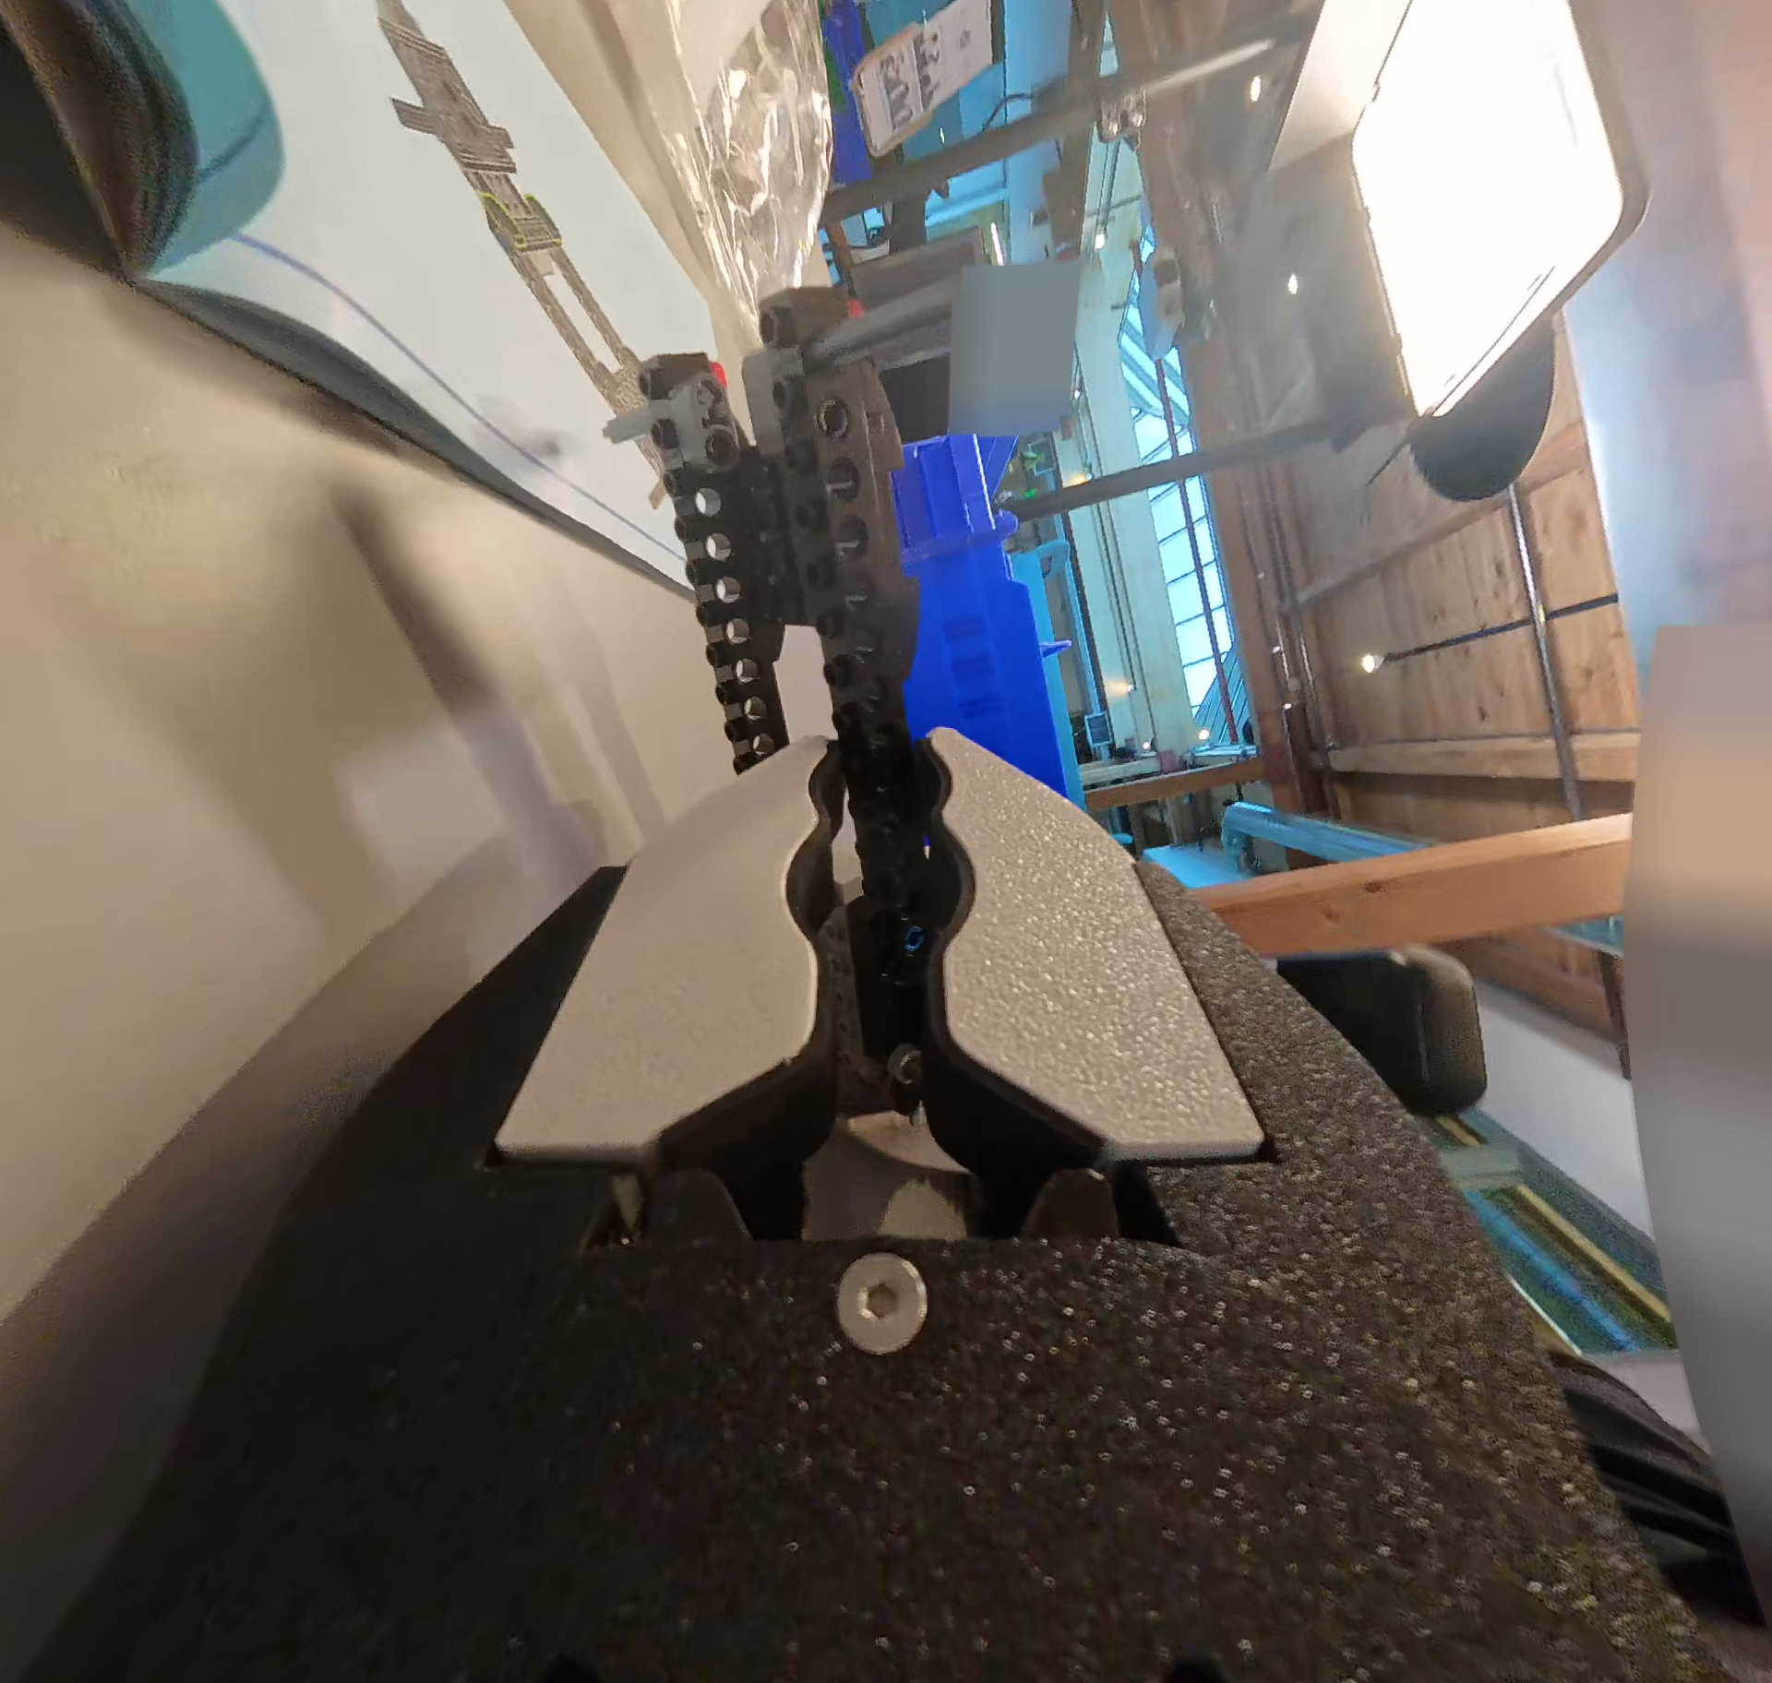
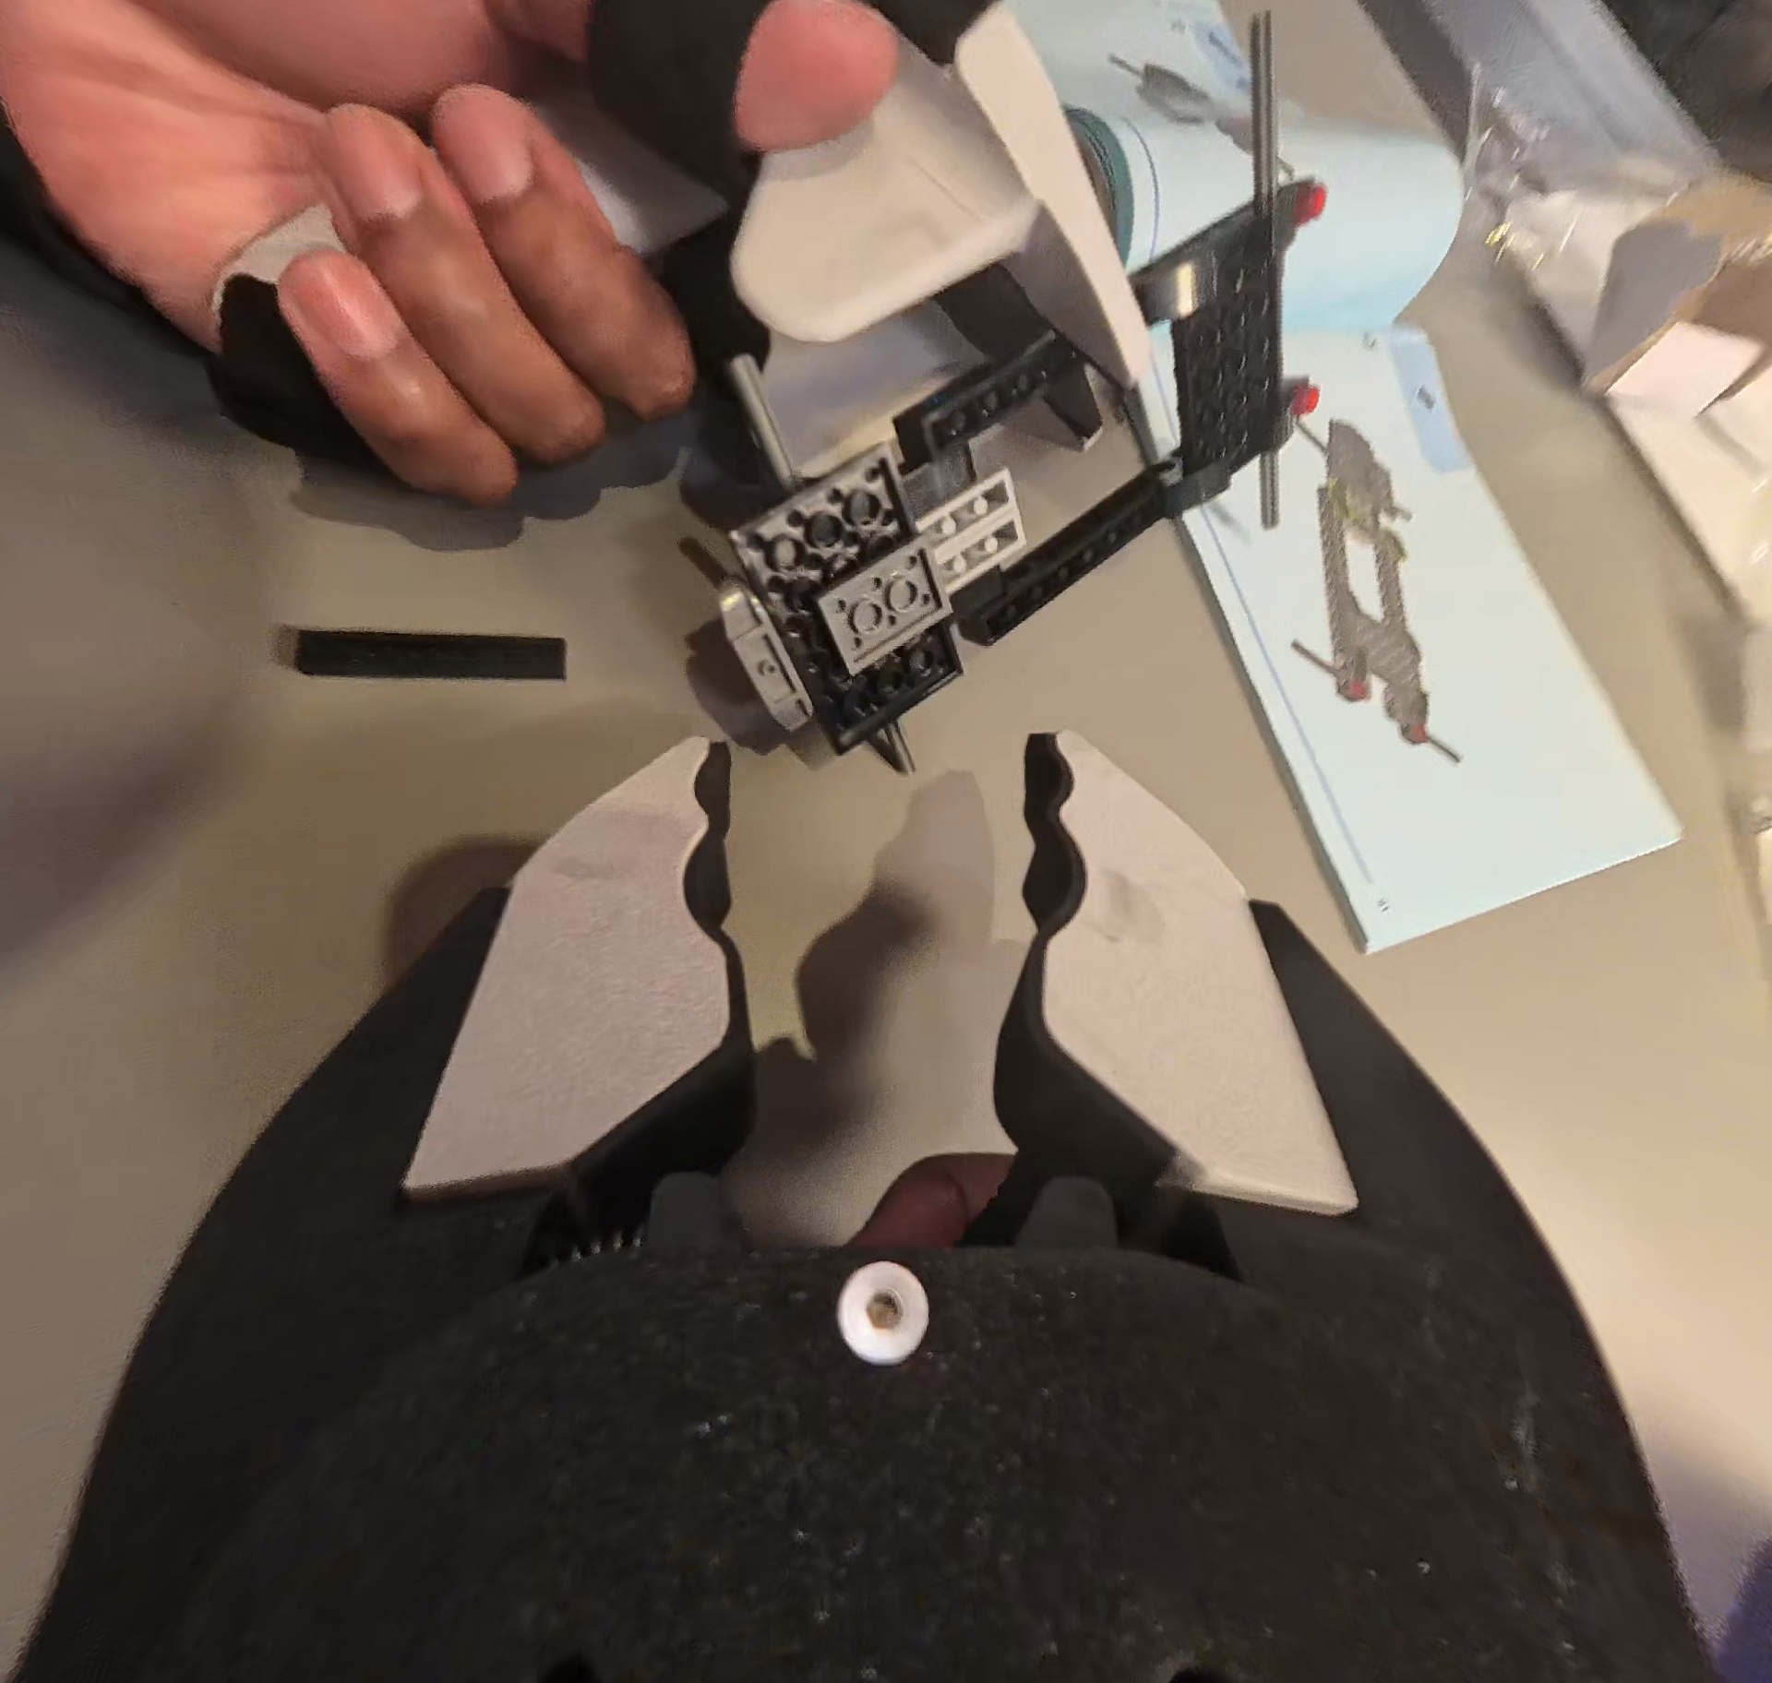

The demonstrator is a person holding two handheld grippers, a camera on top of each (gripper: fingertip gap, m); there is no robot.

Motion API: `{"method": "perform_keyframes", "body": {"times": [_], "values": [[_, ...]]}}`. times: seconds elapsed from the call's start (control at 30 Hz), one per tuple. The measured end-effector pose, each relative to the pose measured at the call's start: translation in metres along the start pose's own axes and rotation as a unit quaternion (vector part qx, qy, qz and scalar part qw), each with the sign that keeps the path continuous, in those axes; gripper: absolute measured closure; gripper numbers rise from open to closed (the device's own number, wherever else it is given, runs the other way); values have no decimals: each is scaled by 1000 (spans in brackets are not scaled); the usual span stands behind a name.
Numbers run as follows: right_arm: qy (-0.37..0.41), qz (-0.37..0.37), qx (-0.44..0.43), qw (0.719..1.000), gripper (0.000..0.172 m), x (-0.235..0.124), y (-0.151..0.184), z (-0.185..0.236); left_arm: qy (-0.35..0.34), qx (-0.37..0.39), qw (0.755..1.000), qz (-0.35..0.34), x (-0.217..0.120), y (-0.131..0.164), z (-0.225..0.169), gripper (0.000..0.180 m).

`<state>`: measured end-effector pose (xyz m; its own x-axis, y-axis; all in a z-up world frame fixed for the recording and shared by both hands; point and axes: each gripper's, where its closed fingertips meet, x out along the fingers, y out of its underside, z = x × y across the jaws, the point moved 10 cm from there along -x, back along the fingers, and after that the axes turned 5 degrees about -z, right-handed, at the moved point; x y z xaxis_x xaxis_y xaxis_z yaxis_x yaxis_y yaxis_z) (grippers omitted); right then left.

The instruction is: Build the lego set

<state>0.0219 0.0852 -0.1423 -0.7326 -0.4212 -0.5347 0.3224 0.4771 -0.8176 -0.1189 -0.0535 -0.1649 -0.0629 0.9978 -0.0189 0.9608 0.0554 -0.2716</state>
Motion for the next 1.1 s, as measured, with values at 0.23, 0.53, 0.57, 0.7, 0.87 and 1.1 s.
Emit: {"method": "perform_keyframes", "body": {"times": [0.23,0.53,0.57,0.7,0.87,1.1], "values": [[72,-19,-142,987,113,10,-5,22,9,-14,1000,-18,-2,7,-1,167],[96,-20,-215,972,137,15,-5,28,18,-24,999,-14,-3,9,0,167],[95,-18,-217,971,138,14,-4,26,18,-24,999,-14,-3,9,0,167],[83,-18,-220,972,139,9,-2,21,17,-17,1000,-1,-1,9,0,167],[77,-15,-229,970,140,6,1,18,17,-4,1000,14,1,9,-2,167],[69,-14,-232,970,141,5,5,17,12,-3,999,29,4,9,-1,167]]}}
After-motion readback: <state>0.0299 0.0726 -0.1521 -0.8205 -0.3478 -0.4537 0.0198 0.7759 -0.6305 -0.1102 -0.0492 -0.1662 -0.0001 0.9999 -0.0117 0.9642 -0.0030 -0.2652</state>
